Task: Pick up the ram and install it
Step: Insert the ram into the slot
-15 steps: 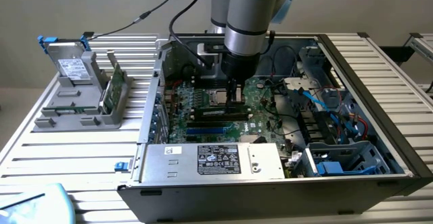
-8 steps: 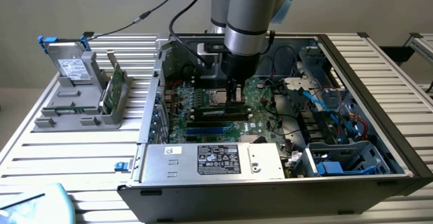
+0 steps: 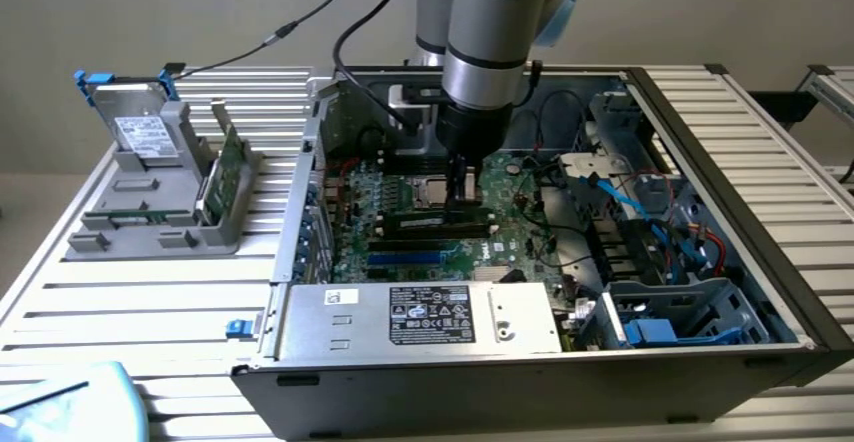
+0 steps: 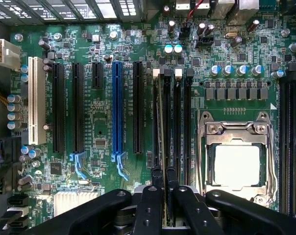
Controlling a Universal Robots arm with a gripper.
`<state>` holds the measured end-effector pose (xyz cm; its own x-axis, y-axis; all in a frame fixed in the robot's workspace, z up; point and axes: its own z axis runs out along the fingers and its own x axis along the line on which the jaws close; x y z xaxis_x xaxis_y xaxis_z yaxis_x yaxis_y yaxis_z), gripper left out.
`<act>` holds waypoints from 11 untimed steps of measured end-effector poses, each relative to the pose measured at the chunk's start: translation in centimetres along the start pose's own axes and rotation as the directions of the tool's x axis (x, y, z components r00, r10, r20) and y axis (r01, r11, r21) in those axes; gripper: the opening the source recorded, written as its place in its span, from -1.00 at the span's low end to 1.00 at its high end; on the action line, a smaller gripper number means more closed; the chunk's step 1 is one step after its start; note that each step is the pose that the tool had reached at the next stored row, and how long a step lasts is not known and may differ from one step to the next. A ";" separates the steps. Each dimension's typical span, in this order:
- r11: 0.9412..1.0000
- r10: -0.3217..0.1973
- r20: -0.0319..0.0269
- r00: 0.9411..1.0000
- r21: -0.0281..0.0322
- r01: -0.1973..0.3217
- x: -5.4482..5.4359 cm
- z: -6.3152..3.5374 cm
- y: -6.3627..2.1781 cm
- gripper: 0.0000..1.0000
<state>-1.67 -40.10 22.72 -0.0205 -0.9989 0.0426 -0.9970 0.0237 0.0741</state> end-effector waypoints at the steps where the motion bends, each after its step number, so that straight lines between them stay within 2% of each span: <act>1: 1.000 0.008 0.001 1.000 0.000 -0.008 0.0 0.00 0.01 -0.73; 8: 0.998 0.063 0.004 0.998 -0.003 -0.063 0.0 0.01 0.08 -0.73; 9: 0.998 0.063 0.003 0.998 -0.003 -0.063 0.0 0.01 0.09 -0.73; 11: 0.998 0.061 -0.004 0.998 -0.002 -0.061 -0.1 0.00 0.09 -0.73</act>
<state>-1.76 -40.00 22.72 -0.0812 -0.9954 0.0508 -0.9937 0.0848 0.0736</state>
